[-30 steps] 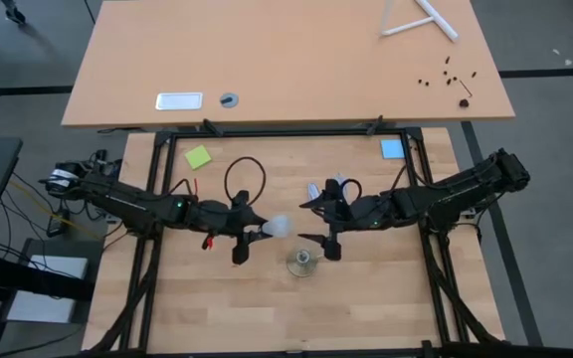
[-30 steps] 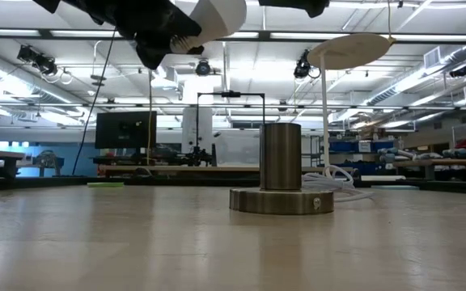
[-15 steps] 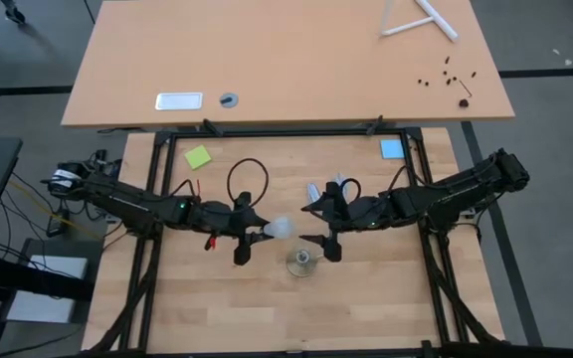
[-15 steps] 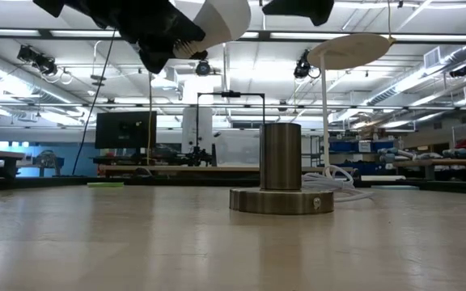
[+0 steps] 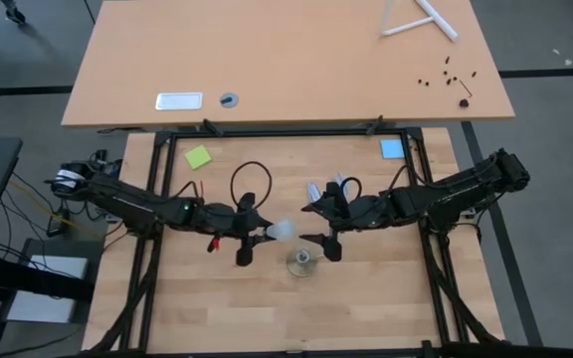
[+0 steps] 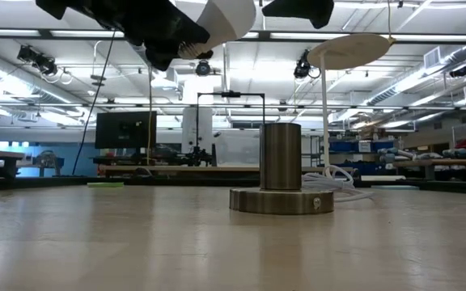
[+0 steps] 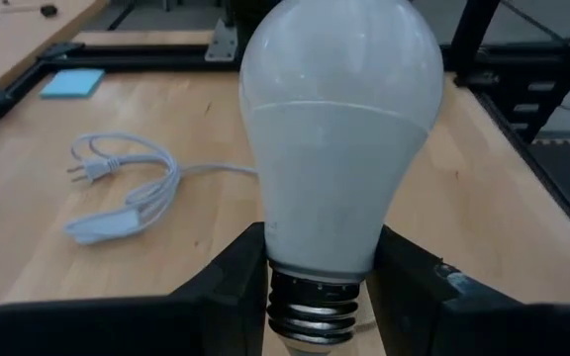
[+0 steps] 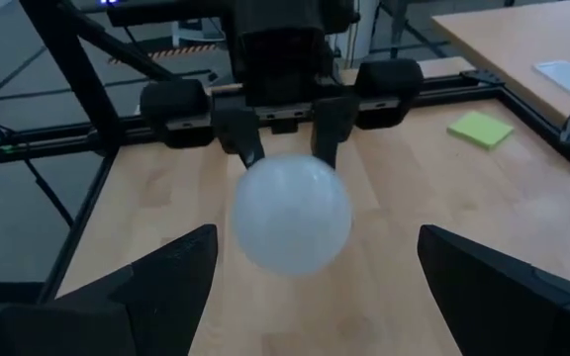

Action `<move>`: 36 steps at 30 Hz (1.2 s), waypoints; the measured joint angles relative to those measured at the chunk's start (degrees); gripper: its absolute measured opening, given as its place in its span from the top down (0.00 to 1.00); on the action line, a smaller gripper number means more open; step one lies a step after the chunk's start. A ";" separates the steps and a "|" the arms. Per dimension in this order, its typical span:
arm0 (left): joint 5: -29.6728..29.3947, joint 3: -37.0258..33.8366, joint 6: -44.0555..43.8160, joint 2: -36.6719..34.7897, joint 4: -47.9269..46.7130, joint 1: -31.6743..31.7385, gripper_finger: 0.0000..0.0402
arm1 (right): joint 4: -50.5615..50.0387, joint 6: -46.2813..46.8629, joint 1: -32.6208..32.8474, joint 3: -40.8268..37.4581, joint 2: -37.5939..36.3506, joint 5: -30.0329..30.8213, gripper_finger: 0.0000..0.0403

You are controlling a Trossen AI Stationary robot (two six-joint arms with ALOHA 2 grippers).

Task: Screw lightbulb
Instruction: Insert the lightbulb into the lamp

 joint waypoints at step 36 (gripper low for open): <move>2.15 -0.04 0.33 3.60 4.07 -0.83 0.66 | 12.70 -3.50 -1.03 -0.02 12.31 -5.07 0.14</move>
